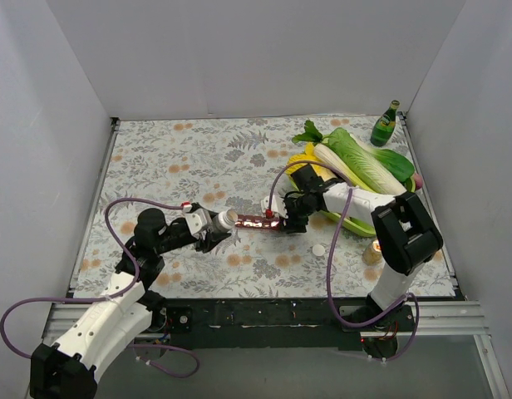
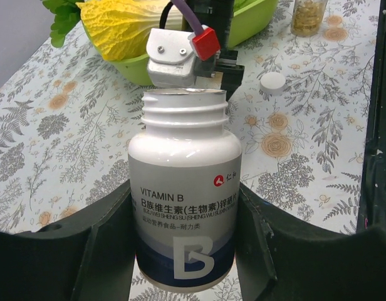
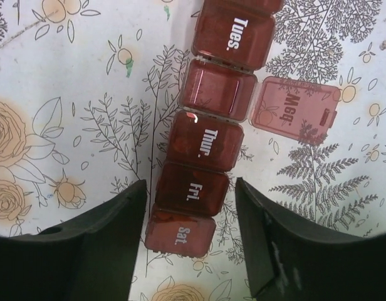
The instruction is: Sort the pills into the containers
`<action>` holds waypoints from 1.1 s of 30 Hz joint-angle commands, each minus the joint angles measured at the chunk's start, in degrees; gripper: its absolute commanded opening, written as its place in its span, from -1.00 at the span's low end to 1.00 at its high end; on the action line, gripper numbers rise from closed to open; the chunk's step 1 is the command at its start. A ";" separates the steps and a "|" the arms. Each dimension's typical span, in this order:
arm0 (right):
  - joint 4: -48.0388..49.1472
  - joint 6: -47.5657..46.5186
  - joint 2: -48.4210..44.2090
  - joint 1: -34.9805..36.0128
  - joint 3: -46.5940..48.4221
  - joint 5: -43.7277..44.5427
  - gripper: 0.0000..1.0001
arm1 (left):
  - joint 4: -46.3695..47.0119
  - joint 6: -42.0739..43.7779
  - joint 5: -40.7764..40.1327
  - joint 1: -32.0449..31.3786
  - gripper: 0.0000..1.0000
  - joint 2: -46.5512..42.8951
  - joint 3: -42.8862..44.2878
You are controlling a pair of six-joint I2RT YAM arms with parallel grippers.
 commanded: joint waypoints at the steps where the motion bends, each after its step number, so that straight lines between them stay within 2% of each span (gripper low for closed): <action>1: -2.08 -0.04 2.07 1.37 3.64 0.42 0.20 | -2.71 2.72 -1.45 -0.55 -1.00 -0.84 0.21; 2: -2.43 -0.13 2.42 1.90 4.25 0.50 0.08 | -2.97 3.07 -1.37 -0.63 -1.00 -0.84 0.30; 10: -4.63 -0.57 4.53 3.57 6.89 -0.99 -0.20 | -7.19 5.01 -2.15 -1.34 -1.00 -1.45 0.74; 18: -6.48 -2.24 0.58 5.94 2.42 -3.98 -0.22 | -8.95 6.85 -3.21 -3.27 -1.00 -1.72 -0.58; 21: -6.22 -1.63 -0.82 6.65 0.92 -4.24 -0.10 | -9.30 7.12 -2.69 -4.15 -1.00 0.20 0.03; 22: -5.96 -1.10 -1.35 6.65 0.66 -4.33 0.08 | -9.39 7.20 -2.51 -4.41 -1.00 1.00 0.30; 24: -5.34 -1.01 -2.23 6.74 0.39 -4.59 0.26 | -9.83 7.29 -2.42 -5.03 -1.00 3.10 1.18; 25: -5.34 -0.92 -2.49 6.74 0.30 -4.77 0.41 | -10.09 7.38 -2.33 -5.20 -1.00 3.81 1.44; 29: -6.13 0.04 -5.92 6.56 0.65 -6.08 0.70 | -11.41 8.61 -2.68 -6.69 -1.00 7.50 3.02; 31: -7.79 0.13 -8.73 5.34 1.09 -6.87 0.82 | -12.20 9.31 -2.95 -7.48 -1.00 10.39 4.51; 33: -9.46 2.41 -11.71 3.93 1.70 -8.46 0.83 | -13.78 10.45 -3.91 -8.01 -1.00 12.60 6.01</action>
